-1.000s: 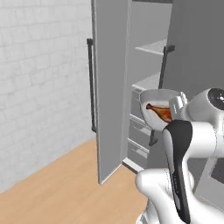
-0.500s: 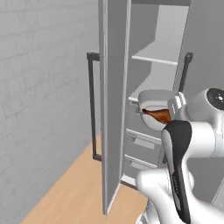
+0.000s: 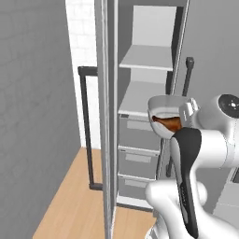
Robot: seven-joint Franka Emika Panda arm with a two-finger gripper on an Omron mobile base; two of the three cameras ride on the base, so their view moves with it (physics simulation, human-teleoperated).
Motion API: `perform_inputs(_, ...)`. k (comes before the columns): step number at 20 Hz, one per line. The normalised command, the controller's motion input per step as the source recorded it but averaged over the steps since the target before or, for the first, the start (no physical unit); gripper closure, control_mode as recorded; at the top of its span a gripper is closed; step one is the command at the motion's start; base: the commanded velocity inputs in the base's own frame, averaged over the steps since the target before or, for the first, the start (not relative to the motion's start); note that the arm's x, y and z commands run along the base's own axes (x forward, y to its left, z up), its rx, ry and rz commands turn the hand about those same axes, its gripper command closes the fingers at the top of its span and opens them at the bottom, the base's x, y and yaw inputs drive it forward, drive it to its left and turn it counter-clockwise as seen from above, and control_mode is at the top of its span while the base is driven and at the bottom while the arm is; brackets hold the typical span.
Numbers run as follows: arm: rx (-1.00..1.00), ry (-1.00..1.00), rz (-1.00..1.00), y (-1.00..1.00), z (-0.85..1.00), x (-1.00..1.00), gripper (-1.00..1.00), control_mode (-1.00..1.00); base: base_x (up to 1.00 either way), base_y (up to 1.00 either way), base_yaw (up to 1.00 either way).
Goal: Take the meat container that has the chicken drumstick and place it on the second highest rack of the freezer. Then take the vegetable container that has the carrot and lime and place it on the highest rack of the freezer.
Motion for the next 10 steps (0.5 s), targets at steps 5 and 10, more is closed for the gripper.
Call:
perform_inputs(5, 0.00, 0.00, 0.00, 0.00, 0.00, 0.00, 1.00, 1.00, 0.59, 0.00, -0.01)
perform_inputs(10, 0.00, 0.00, 0.00, 0.00, 0.00, 0.00, 1.00, 1.00, 0.48, 0.17, 0.01)
